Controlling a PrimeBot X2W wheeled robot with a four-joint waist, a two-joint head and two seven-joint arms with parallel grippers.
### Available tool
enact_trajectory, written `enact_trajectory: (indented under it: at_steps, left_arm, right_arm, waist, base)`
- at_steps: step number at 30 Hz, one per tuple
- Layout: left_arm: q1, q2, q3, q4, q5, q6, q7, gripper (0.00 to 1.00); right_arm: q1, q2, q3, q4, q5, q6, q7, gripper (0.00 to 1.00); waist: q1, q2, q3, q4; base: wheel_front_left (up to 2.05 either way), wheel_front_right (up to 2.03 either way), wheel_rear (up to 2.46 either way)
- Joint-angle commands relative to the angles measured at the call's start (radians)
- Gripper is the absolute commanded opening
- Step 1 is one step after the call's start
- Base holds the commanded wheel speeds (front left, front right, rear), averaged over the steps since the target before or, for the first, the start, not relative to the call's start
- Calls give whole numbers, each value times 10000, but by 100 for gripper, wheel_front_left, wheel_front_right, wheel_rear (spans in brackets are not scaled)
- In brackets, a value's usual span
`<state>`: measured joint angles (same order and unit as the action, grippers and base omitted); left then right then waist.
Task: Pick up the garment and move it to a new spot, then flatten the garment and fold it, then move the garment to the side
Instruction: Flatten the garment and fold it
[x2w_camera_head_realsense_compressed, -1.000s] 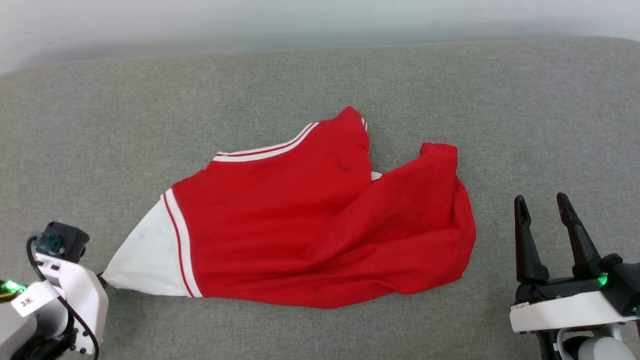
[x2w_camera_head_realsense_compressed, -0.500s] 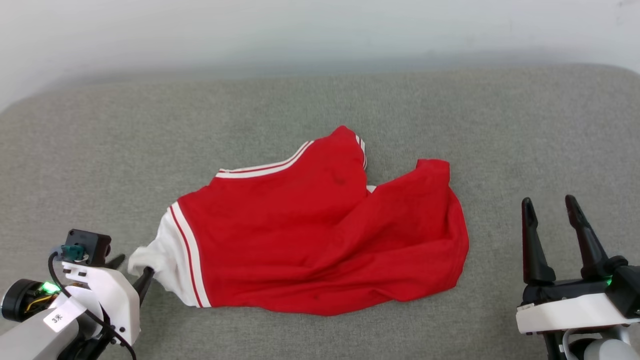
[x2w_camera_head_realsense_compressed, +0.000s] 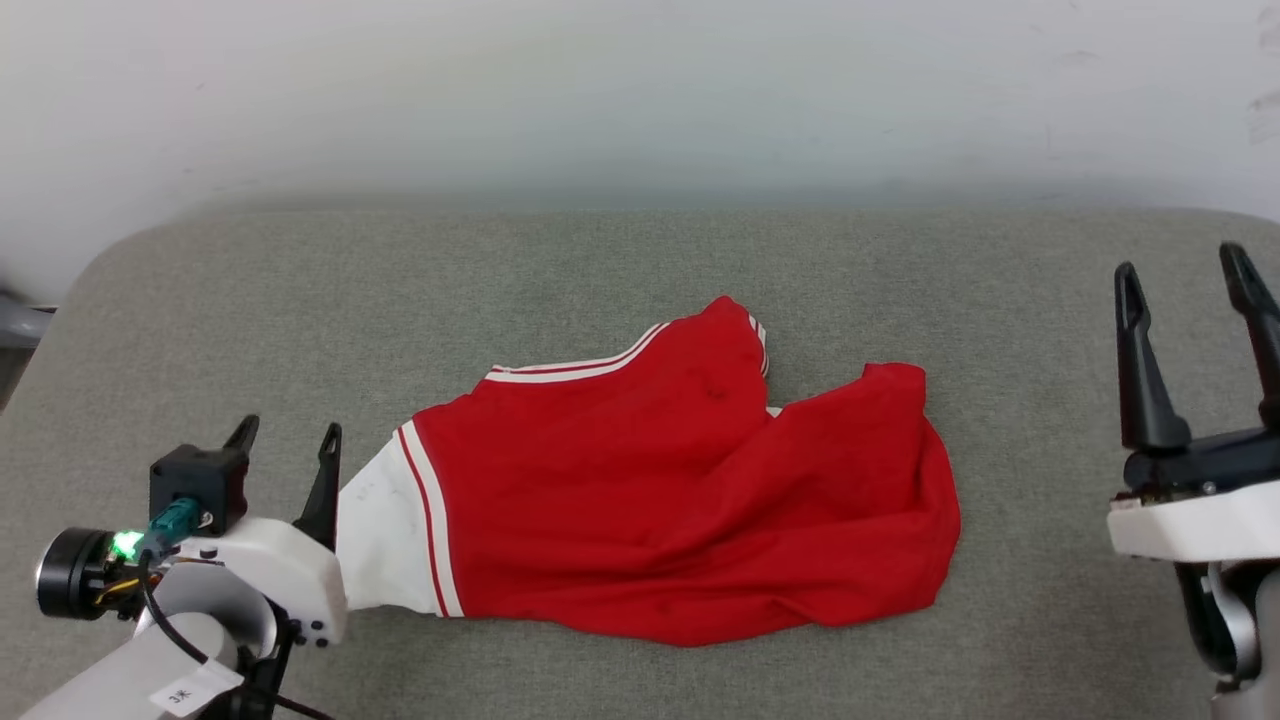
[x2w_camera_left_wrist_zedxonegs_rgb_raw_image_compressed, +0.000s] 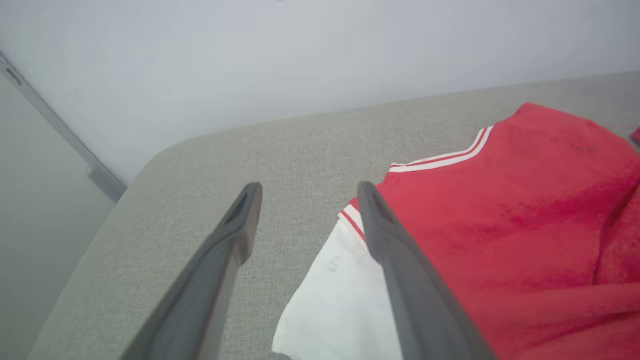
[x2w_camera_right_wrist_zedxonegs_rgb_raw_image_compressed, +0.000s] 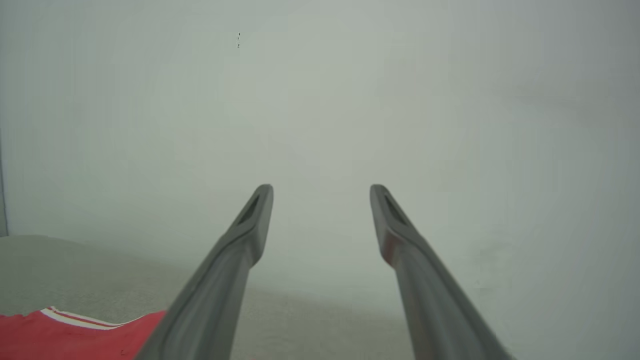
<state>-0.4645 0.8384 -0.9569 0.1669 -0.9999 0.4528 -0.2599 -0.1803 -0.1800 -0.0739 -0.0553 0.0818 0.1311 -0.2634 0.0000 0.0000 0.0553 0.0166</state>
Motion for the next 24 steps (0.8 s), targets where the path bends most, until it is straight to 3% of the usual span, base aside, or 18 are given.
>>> enact_trajectory:
  at_steps: [1, 7, 12, 17, 24]
  left_arm:
    - [310, -224, 553, -444, 636, 355, -65, 100]
    - [1513, -1351, 2489, -1341, 2700, 1066, -52, 100]
    - [2327, -2369, 3873, -1771, 4363, 1263, -53, 100]
    - [3007, -3258, 4908, -1938, 5476, 973, -54, 100]
    - [3399, -4392, 5862, -2033, 6594, 199, -55, 100]
  right_arm:
    - [-445, -434, 205, 147, 142, -7, -20, 100]
    - [-1676, -1921, 1272, 1053, 883, -7, 83, 100]
    - [-2837, -3111, 2837, 1838, 2086, -7, 1335, 100]
    - [-3788, -4116, 4571, 2330, 3420, -7, 3448, 100]
    - [-4840, -5229, 6933, 2768, 5451, -7, 6839, 100]
  waist:
    - [0, 0, 8, 121]
    - [0, 0, 166, 416]
    - [0, 0, 392, 639]
    - [0, 0, 729, 835]
    - [0, 0, 1447, 1112]
  base:
    - [0, 0, 0]
    - [0, 0, 0]
    - [0, 0, 0]
    - [0, 0, 0]
    - [0, 0, 0]
